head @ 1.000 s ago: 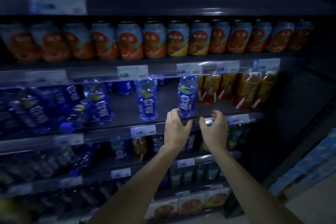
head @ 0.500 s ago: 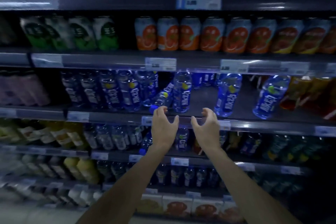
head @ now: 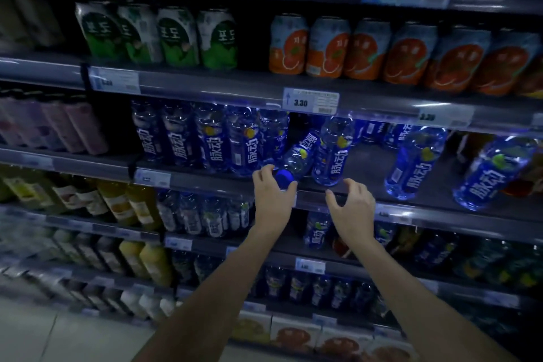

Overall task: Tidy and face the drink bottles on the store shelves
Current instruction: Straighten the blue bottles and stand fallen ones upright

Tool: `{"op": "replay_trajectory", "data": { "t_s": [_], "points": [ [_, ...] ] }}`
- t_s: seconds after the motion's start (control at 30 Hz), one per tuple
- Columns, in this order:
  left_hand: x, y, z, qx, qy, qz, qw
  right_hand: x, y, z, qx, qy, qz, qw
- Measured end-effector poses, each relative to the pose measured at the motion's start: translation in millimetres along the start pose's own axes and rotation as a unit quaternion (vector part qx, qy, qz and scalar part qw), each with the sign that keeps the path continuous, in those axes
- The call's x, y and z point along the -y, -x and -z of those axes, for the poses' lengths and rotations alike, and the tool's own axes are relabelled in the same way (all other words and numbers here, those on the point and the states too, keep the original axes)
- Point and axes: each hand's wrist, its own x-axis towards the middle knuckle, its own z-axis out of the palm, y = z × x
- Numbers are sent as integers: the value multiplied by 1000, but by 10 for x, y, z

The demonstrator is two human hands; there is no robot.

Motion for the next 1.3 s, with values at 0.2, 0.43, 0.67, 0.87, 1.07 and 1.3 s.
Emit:
{"op": "replay_trajectory", "data": {
  "t_s": [0.2,0.43,0.67,0.87,1.07,1.3],
  "points": [
    [28,-56,-120,-2,11,32,999,-201,4,-8,23,26,42,999],
    [21,-119,-158,-34,67,76,994,-278,-9,-1,27,22,71,997],
    [36,-37,-62,-63,93,45,993,-350,19,-4,54,33,93,994],
    [5,17,147,-91,106,-14,990,-336,16,0,59,34,88,994],
    [-238,-25,356,-105,140,-44,984,-330,31,44,67,43,96,992],
    [-505,-155,523,-112,182,-51,976,-298,41,100,68,24,95,993]
  ]
}}
